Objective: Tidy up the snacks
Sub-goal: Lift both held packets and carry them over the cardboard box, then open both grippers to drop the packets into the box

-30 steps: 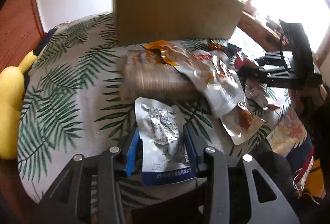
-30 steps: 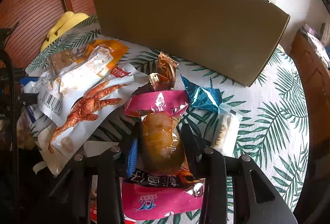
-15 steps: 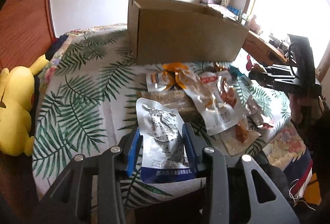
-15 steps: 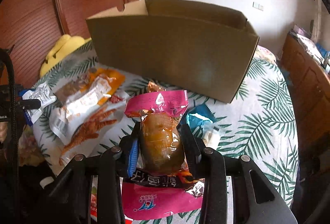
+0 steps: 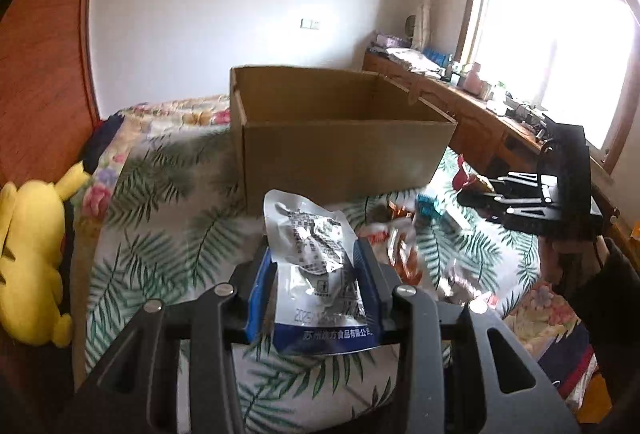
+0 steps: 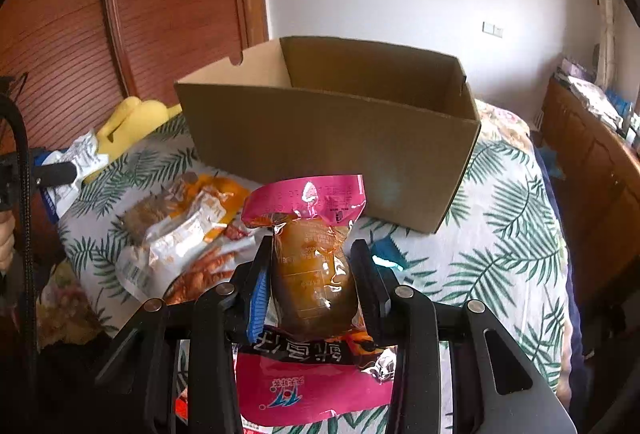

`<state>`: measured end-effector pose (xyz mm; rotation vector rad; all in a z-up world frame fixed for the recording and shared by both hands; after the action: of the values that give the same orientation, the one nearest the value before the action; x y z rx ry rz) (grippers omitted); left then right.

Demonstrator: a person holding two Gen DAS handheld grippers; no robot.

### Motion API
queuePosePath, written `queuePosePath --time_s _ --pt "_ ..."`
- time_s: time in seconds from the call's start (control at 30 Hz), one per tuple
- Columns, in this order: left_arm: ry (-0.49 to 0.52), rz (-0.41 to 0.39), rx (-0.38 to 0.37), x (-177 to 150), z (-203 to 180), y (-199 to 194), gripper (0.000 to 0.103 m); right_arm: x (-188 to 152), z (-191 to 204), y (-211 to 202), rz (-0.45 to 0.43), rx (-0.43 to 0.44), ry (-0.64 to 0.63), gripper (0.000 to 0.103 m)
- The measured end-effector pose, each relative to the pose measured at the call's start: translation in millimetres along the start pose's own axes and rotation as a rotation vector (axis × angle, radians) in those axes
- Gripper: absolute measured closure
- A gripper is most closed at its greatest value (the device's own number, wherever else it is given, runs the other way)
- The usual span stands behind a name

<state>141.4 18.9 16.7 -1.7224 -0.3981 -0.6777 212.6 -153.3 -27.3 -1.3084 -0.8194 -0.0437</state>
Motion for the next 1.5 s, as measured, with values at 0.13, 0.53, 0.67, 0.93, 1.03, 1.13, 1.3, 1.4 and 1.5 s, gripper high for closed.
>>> queuePosePath --time_s 0.13,0.53,0.67,0.93,1.03,1.13,1.3,1.4,1.5 --pt "0.011 -0.015 -0.002 18 0 1 0.066 10 -3 -6 -0.018 -0.012 0.001 0.065" --pt "0.047 -0.049 0.032 67 -4 -1 0.066 47 -14 -15 -0.055 -0.040 0.021 0.065" --pt "0.067 -0.050 0.047 81 -9 7 0.066 61 -19 -13 -0.053 -0.052 0.026 0.065" --pt "0.060 -0.061 0.039 114 -16 24 0.065 87 -32 -11 -0.056 -0.076 0.058 0.065" --pt "0.052 -0.061 0.037 124 -19 32 0.065 95 -39 -5 -0.046 -0.086 0.076 0.064" --pt "0.047 -0.048 0.041 135 -18 44 0.065 100 -45 3 -0.033 -0.096 0.098 0.064" --pt "0.038 -0.022 0.051 144 -18 66 0.065 107 -54 14 -0.028 -0.088 0.117 0.064" --pt "0.026 -0.009 0.058 147 -16 76 0.065 111 -56 17 -0.019 -0.098 0.119 0.064" --pt "0.014 0.001 0.064 147 -15 85 0.065 112 -58 19 -0.016 -0.100 0.123 0.063"
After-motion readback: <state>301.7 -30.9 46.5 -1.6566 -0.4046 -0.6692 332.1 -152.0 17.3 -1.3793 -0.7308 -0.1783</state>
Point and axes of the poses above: each gripper's, at about its wrist camera, not at the fingertips, and y roughly the way its jaws point, z to its left, x to its top, the point moved 8 cm from there along y, roughly the way its jaws point, and after that the axes turned 14 degrees about z, right-handed, at the moved point
